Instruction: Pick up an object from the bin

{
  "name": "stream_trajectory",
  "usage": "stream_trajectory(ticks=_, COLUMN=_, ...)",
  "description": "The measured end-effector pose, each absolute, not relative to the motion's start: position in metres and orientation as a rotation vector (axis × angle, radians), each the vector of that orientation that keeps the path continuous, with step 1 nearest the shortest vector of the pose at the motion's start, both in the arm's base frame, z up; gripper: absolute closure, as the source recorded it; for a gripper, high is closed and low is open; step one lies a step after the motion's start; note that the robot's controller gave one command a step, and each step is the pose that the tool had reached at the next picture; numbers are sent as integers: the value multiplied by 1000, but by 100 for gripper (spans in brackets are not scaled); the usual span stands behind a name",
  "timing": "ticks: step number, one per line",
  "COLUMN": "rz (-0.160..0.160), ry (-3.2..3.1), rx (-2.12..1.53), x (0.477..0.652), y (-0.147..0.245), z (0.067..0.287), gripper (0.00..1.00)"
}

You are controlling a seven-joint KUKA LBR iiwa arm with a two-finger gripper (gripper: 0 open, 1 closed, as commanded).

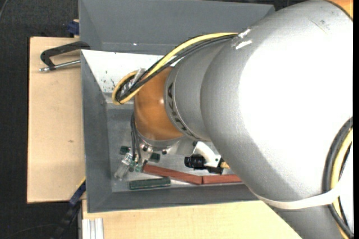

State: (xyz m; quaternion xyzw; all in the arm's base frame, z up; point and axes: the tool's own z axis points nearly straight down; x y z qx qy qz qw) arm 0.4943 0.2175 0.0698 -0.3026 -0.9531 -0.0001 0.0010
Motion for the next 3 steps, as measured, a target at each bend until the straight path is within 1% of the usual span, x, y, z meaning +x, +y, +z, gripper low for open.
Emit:
stream_trajectory(ticks=1, rz=-3, ry=-2996, rx=-951, x=495, y=217, z=70, gripper=100)
stream_trajectory(ticks=2, rz=-7, ry=-2999, rx=-951, x=497, y=218, z=79, gripper=100)
stream_trajectory(ticks=3, rz=-11, ry=-3002, rx=-949, x=499, y=219, z=142, gripper=100)
